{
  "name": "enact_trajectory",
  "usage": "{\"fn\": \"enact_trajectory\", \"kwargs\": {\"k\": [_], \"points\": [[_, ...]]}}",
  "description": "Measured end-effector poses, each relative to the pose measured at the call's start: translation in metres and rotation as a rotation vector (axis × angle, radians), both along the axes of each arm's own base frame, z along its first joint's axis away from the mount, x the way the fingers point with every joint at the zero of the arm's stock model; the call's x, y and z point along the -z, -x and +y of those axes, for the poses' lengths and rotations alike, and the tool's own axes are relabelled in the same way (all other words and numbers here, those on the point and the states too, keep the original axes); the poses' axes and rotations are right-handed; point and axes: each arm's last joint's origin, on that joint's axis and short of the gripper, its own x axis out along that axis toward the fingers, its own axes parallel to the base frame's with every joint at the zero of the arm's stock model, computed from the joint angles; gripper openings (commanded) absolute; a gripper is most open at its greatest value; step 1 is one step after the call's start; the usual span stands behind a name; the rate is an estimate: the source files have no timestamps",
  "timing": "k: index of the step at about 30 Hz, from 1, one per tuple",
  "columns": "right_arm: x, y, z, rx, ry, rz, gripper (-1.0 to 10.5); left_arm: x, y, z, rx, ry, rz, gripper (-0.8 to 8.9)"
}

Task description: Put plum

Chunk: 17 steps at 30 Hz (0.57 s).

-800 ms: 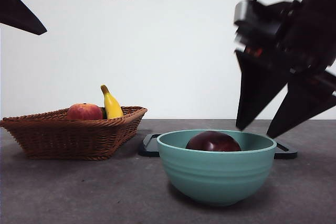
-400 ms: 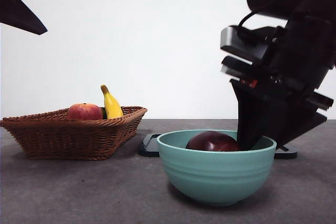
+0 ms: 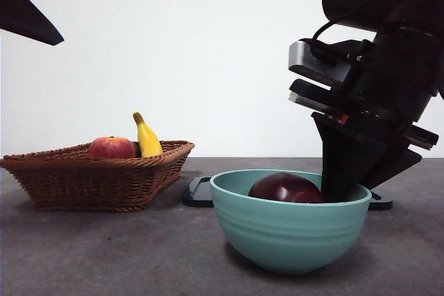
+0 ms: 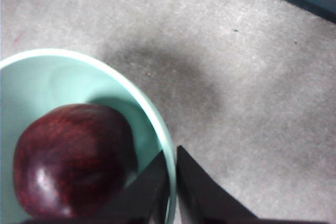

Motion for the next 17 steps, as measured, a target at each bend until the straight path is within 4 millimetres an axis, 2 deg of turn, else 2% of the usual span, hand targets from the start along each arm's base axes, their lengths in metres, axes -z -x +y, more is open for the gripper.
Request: {"fn": "enact_trajectory", "kwargs": {"k": [4, 11, 17], "points": [[-0.007, -0.002, 0.001, 0.006, -0.011, -0.011, 0.1, 0.0, 0.0, 0.0, 0.0, 0.0, 0.0, 4.01], [-0.044, -0.019, 0.005, 0.032, -0.081, -0.109, 0.1, 0.0, 0.0, 0.0, 0.0, 0.0, 0.0, 4.01], [-0.059, -0.052, -0.007, 0.126, -0.088, -0.134, 0.1, 0.0, 0.0, 0.0, 0.0, 0.0, 0.0, 4.01]]}}
